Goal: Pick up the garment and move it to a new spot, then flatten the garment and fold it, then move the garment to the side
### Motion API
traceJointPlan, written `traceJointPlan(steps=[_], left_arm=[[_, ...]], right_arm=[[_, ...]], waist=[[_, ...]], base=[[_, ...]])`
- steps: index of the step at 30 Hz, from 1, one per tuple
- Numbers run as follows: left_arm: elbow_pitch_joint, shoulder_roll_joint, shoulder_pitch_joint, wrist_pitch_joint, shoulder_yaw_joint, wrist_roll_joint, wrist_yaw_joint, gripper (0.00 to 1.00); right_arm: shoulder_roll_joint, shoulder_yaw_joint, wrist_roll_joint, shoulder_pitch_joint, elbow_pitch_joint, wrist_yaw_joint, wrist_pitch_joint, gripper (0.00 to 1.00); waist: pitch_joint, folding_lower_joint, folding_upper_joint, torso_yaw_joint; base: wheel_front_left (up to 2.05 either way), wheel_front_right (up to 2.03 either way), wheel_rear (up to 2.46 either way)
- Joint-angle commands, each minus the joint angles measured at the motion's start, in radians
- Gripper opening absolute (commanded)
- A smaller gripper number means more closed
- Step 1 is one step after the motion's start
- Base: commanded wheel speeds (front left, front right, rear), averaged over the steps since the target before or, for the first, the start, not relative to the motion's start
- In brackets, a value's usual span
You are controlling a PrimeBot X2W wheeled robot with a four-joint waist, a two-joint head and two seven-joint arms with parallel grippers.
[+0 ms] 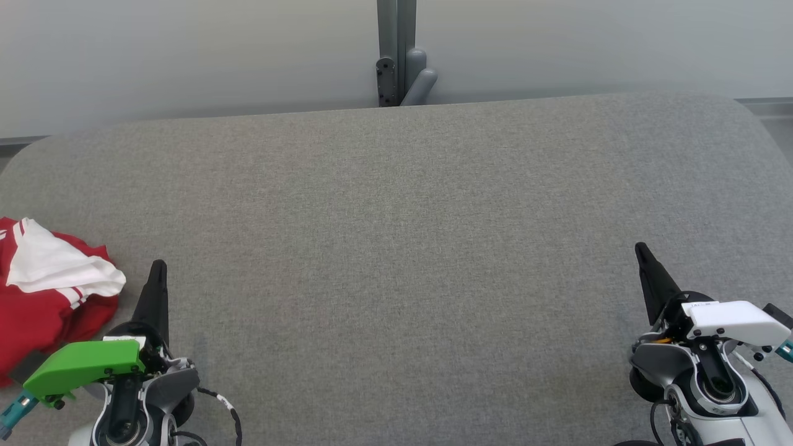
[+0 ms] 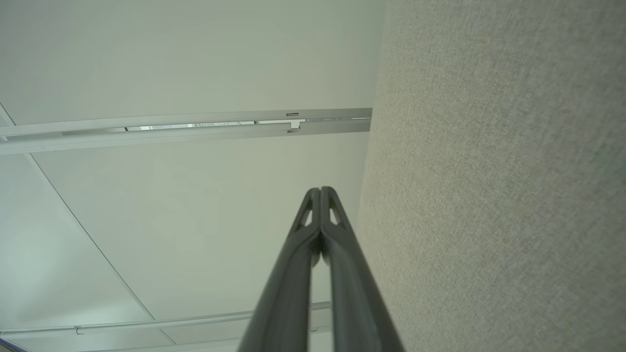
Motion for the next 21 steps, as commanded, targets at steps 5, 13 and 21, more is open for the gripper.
traceJointPlan(steps=[5, 13, 21], left_arm=[[-0.004, 0.006, -0.010, 0.000, 0.000, -0.003, 0.000, 0.00], [-0.004, 0.006, -0.010, 0.000, 0.000, -0.003, 0.000, 0.00], [-0.004, 0.006, -0.010, 0.000, 0.000, -0.003, 0.000, 0.00]], right_arm=[[-0.009, 0.006, 0.009, 0.007, -0.004, 0.000, -0.007, 0.00], [-0.013, 0.014, 0.015, 0.007, -0.005, 0.000, -0.012, 0.00], [-0.019, 0.021, 0.022, 0.008, -0.006, 0.000, -0.019, 0.00]], waist=[[0.000, 0.0000, 0.0000, 0.000], [0.000, 0.0000, 0.0000, 0.000], [0.000, 0.0000, 0.0000, 0.000]], base=[[0.00, 0.00, 0.00], [0.00, 0.00, 0.00], [0.00, 0.00, 0.00]])
